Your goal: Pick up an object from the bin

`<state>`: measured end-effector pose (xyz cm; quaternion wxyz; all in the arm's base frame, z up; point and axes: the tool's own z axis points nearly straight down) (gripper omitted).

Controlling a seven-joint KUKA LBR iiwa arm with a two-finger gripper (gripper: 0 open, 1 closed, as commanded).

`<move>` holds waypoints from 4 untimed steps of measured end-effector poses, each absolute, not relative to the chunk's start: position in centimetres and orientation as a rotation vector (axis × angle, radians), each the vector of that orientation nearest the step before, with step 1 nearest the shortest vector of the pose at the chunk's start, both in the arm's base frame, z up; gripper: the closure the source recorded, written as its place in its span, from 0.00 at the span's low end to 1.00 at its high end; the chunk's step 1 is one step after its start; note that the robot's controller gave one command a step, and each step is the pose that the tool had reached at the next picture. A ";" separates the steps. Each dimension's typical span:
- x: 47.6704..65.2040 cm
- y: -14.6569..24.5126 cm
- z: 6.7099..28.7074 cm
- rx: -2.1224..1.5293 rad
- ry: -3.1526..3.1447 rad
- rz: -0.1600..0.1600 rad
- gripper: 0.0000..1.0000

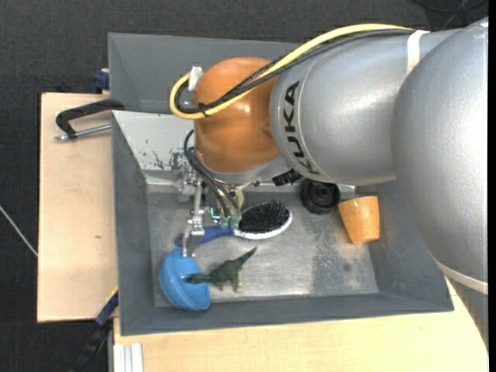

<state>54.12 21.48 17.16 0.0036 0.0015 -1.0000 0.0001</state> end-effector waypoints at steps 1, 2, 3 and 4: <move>56.1 11.1 7.6 0.605 -3.084 -0.002 0.00; 56.2 11.2 7.6 0.606 -3.089 -0.004 1.00; 57.3 10.9 19.3 0.561 -3.105 -0.002 1.00; 55.6 9.8 28.5 1.054 -2.970 0.001 1.00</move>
Offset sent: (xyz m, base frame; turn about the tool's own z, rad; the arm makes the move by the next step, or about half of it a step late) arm 0.0189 -0.1043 -0.0974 -0.3859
